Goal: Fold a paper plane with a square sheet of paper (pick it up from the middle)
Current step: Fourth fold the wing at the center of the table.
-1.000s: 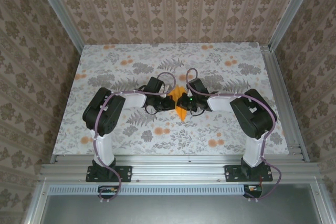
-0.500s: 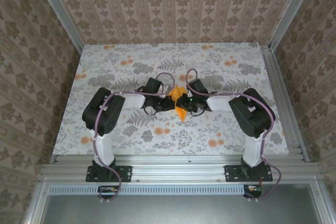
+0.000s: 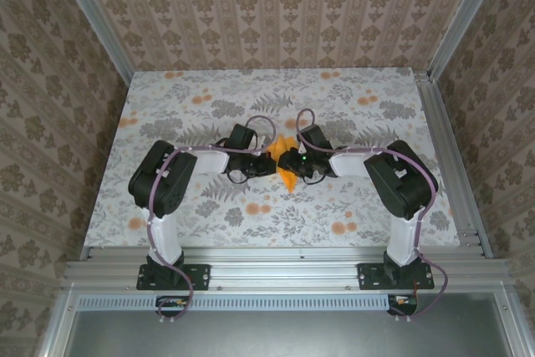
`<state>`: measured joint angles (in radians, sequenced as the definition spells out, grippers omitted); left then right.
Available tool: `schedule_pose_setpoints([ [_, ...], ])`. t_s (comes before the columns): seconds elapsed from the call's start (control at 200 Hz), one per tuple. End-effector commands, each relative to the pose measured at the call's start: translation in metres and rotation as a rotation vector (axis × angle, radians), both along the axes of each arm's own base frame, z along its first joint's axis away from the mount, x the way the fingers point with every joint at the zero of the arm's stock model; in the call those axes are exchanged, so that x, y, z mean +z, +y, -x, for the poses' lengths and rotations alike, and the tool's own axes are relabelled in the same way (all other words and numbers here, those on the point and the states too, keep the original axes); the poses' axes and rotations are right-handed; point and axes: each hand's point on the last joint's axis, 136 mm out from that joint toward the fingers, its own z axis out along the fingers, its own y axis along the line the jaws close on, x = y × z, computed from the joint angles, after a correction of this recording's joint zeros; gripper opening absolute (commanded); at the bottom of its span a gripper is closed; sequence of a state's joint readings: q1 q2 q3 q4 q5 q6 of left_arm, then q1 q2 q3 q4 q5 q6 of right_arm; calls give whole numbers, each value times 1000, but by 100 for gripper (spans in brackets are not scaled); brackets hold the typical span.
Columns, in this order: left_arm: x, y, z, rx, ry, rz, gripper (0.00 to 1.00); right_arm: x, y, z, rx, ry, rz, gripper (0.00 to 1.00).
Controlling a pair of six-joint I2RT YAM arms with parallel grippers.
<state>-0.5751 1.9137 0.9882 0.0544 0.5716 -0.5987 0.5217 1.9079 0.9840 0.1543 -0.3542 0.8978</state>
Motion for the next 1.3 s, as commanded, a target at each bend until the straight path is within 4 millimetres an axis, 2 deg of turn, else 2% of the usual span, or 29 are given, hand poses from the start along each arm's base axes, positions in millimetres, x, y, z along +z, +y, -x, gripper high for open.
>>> schedule_pose_setpoints([
  [0.0, 13, 2, 6, 0, -12, 9, 0, -16, -1, 5, -8, 35, -10, 34],
  [0.22, 37, 5, 0, 27, -67, 18, 0, -19, -2, 6, -14, 41, -21, 38],
  [0.48, 51, 24, -19, 154, -126, -11, 0, -17, -3, 6, -20, 43, -31, 39],
  [0.575, 56, 26, -26, 187, -128, 10, 1, -17, -2, 7, -18, 42, -35, 38],
  [0.725, 48, 21, -31, 200, -90, 33, 7, -17, -3, 7, -21, 42, -34, 37],
  [1.14, 27, -1, -31, 159, -18, 31, 12, -17, -4, 8, -20, 40, -39, 15],
  [1.295, 30, -8, -33, 149, -30, 47, 12, -17, -4, 8, -19, 40, -42, 7],
])
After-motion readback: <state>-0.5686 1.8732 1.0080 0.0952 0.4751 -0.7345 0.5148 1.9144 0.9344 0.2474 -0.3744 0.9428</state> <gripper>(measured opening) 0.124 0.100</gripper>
